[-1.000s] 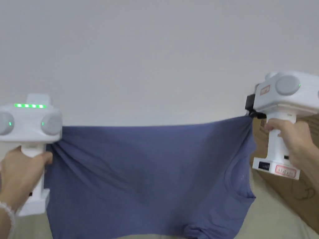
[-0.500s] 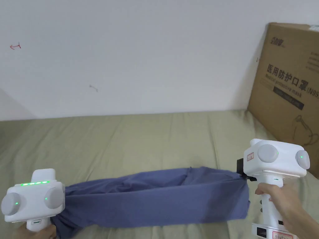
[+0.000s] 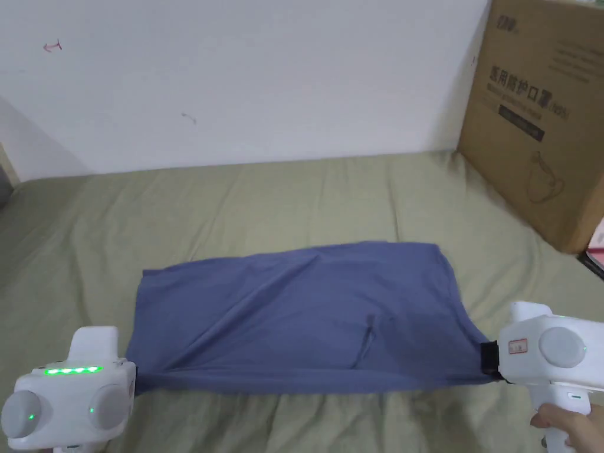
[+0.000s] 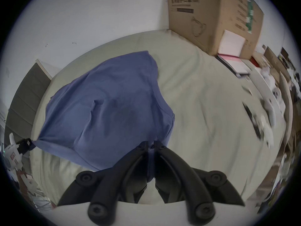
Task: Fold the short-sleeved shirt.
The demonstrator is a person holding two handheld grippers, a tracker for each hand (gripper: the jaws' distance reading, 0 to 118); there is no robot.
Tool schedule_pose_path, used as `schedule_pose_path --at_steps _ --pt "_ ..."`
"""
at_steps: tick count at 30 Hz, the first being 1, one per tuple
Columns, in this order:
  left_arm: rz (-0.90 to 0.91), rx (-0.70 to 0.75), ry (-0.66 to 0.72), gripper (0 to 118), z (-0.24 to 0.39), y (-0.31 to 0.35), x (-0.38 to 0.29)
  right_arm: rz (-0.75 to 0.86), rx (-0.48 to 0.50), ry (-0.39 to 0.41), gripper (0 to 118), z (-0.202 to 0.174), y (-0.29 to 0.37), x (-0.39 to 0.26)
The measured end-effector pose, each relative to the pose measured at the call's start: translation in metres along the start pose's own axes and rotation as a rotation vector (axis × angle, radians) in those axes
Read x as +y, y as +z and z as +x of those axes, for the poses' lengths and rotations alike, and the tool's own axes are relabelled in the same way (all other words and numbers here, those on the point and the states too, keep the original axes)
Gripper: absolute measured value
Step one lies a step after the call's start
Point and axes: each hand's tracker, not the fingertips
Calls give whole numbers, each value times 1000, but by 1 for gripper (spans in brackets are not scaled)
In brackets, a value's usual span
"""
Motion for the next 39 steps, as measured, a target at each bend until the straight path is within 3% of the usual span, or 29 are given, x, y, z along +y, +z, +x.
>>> schedule_pose_path --at_steps 3,6,12,15,17,18,19,20,21,24,28,29,31,33,37,38,39 --pt "-31 -49 57 7 -17 27 -40 -16 58 -96 7 22 30 -45" --pt "-40 -46 48 7 -29 57 -77 -20 43 -47 7 29 56 -85" --pt "-56 -39 15 7 -33 90 -128 -32 29 -34 7 36 81 -142" --pt "-76 -38 44 15 -32 90 -136 -40 33 -37 7 36 81 -154" --pt "-87 -42 55 49 -33 91 -139 -17 20 -30 9 33 82 -156" --pt "-112 -32 56 73 -33 90 -138 -14 12 -26 17 31 81 -155" --pt "-121 -30 58 99 -34 90 -139 -21 -2 -19 43 28 80 -152" --pt "-121 -36 64 106 -36 92 -140 -23 -36 -3 63 25 81 -151" --pt "-115 -41 79 105 -38 96 -140 -6 -67 25 69 21 83 -150" --pt "-94 -59 100 104 -41 110 -139 43 -40 64 69 10 99 -145" --pt "-50 -151 205 89 -47 140 -144 87 36 70 61 -4 113 -141" --pt "-47 -166 224 68 -47 145 -147 95 44 76 46 -9 116 -143" --pt "-62 -158 185 6 -43 153 -157 95 61 71 5 -18 118 -153" --pt "-75 -145 163 1 -40 157 -170 65 128 55 5 -23 115 -164" --pt "-117 -192 160 0 -41 152 -185 20 102 78 3 -30 102 -183" --pt "-116 -183 161 3 -42 149 -185 6 98 79 3 -29 98 -185" --pt "-119 -173 159 15 -45 144 -182 -14 100 72 3 -26 94 -188"
